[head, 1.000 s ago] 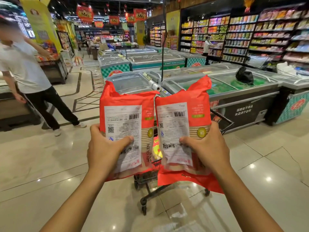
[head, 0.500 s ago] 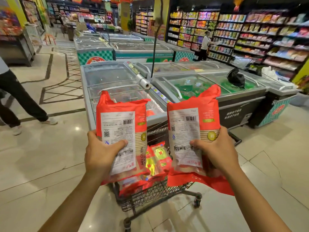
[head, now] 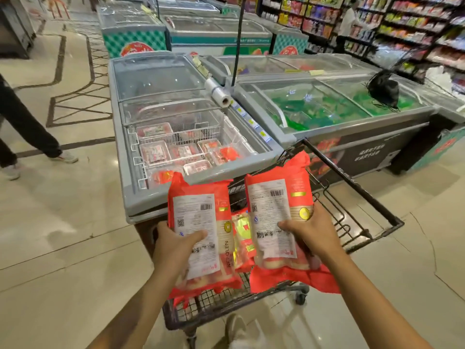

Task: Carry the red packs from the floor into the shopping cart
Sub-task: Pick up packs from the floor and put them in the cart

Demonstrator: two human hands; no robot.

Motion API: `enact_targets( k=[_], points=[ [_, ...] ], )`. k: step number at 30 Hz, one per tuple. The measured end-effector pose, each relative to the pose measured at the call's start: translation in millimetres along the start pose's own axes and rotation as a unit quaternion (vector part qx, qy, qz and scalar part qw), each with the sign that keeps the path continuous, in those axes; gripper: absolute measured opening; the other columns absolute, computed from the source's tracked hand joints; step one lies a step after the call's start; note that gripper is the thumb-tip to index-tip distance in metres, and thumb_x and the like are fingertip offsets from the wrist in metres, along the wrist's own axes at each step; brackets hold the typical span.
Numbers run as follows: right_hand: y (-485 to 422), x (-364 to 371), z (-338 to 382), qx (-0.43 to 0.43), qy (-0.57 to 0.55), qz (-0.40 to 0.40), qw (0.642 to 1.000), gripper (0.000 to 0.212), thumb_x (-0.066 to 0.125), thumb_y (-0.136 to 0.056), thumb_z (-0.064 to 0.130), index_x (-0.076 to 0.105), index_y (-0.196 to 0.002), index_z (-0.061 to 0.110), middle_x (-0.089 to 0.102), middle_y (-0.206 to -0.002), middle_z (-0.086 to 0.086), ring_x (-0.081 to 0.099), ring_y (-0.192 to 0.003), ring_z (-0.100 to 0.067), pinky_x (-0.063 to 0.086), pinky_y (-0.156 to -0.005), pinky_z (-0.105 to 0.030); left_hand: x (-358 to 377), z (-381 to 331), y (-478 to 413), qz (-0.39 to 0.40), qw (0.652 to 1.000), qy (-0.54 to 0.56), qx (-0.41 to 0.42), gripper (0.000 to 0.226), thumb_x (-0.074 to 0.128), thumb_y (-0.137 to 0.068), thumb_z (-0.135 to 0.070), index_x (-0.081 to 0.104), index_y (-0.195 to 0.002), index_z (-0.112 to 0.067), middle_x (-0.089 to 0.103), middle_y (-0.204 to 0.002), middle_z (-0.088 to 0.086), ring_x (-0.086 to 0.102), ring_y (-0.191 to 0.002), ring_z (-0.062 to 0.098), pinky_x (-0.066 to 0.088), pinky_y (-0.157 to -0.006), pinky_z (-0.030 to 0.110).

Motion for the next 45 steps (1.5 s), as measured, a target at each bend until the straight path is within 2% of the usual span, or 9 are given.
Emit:
enact_targets(
  k=[12, 14, 18, 22, 27, 30, 34, 39, 45],
  points=[
    [-213, 116, -106, 0.123, 0.020, 0.149, 0.981, 0.079, 0.097, -0.043, 0.041, 0.055, -0.107, 0.023, 0.075, -0.096, 0.001, 0.075, -0.080, -0.019, 0.062, -0.081, -0.049, 127, 89, -131, -0.013, 0.980, 0.029, -0.198, 0.078, 0.101, -0.054, -0.027, 0.061, -0.117, -0.007, 0.079, -0.091, 0.002, 0.078, -0.075, 0.018, 0.063, -0.066, 0.036],
    [-236, 137, -128, 0.146, 0.034, 0.159, 0.976, 0.080, 0.095, -0.039, 0.045, 0.052, -0.103, 0.025, 0.073, -0.095, 0.000, 0.073, -0.080, -0.021, 0.061, -0.082, -0.048, 145, 103, -141, -0.016, 0.972, 0.017, -0.235, 0.090, 0.098, -0.041, -0.039, 0.064, -0.118, -0.007, 0.080, -0.093, 0.002, 0.078, -0.076, 0.017, 0.064, -0.070, 0.038],
    [-273, 174, -155, 0.175, 0.070, 0.187, 0.964, 0.072, 0.097, -0.051, 0.033, 0.047, -0.103, 0.026, 0.070, -0.098, 0.000, 0.072, -0.086, -0.024, 0.060, -0.086, -0.050, 181, 124, -157, -0.041, 0.961, 0.001, -0.274, 0.067, 0.095, -0.069, -0.013, 0.044, -0.112, -0.011, 0.069, -0.094, 0.005, 0.066, -0.080, 0.021, 0.055, -0.074, 0.035],
    [-300, 193, -168, 0.203, 0.049, 0.195, 0.958, 0.071, 0.096, -0.065, 0.013, 0.047, -0.117, 0.015, 0.069, -0.102, -0.003, 0.071, -0.086, -0.023, 0.061, -0.083, -0.045, 198, 142, -175, -0.029, 0.952, 0.010, -0.306, 0.075, 0.097, -0.067, -0.015, 0.041, -0.117, -0.013, 0.068, -0.100, 0.004, 0.070, -0.092, 0.030, 0.060, -0.089, 0.051],
    [-327, 229, -203, 0.217, 0.055, 0.185, 0.957, 0.069, 0.093, -0.070, 0.012, 0.045, -0.118, 0.015, 0.067, -0.108, -0.005, 0.068, -0.093, -0.024, 0.058, -0.089, -0.047, 218, 176, -206, -0.032, 0.945, -0.013, -0.324, 0.075, 0.099, -0.063, -0.026, 0.044, -0.114, -0.017, 0.071, -0.112, 0.008, 0.072, -0.096, 0.029, 0.060, -0.090, 0.051],
    [-324, 237, -206, 0.175, 0.142, 0.180, 0.957, 0.062, 0.086, -0.080, 0.021, 0.044, -0.125, 0.014, 0.063, -0.110, -0.005, 0.065, -0.101, -0.029, 0.054, -0.092, -0.046, 225, 168, -205, 0.004, 0.955, -0.077, -0.287, 0.064, 0.082, -0.089, -0.026, 0.037, -0.131, -0.009, 0.062, -0.129, 0.011, 0.064, -0.110, 0.031, 0.053, -0.095, 0.045],
    [-310, 238, -205, 0.137, 0.204, 0.162, 0.956, 0.073, 0.080, -0.086, 0.021, 0.039, -0.143, 0.007, 0.051, -0.141, -0.019, 0.053, -0.130, -0.038, 0.046, -0.108, -0.052, 215, 168, -202, 0.037, 0.955, -0.171, -0.239, 0.087, 0.072, -0.095, -0.039, 0.020, -0.157, -0.008, 0.044, -0.156, 0.013, 0.049, -0.138, 0.037, 0.045, -0.111, 0.052],
    [-278, 215, -138, 0.003, 0.256, 0.204, 0.945, 0.074, 0.071, -0.094, 0.027, 0.035, -0.156, 0.007, 0.042, -0.156, -0.017, 0.041, -0.144, -0.037, 0.038, -0.116, -0.047, 185, 124, -181, 0.097, 0.961, -0.241, -0.099, 0.082, 0.069, -0.095, -0.027, 0.021, -0.161, -0.020, 0.040, -0.158, 0.007, 0.048, -0.137, 0.028, 0.048, -0.107, 0.045],
    [-192, 194, -28, -0.221, 0.357, 0.193, 0.887, 0.067, 0.052, -0.102, 0.042, 0.032, -0.159, 0.014, 0.039, -0.160, -0.013, 0.035, -0.148, -0.032, 0.029, -0.120, -0.042, 136, 41, -136, 0.095, 0.894, -0.432, 0.075, 0.084, 0.047, -0.104, -0.050, 0.005, -0.167, -0.014, 0.005, -0.174, 0.008, 0.013, -0.159, 0.029, 0.015, -0.129, 0.042]
  ],
)
Point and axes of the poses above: each hand's wrist, its own y-axis away from the middle knuckle, its own x-axis out of the palm, z = x × y, the point moved 2 cm from there along -y, towards the middle knuckle
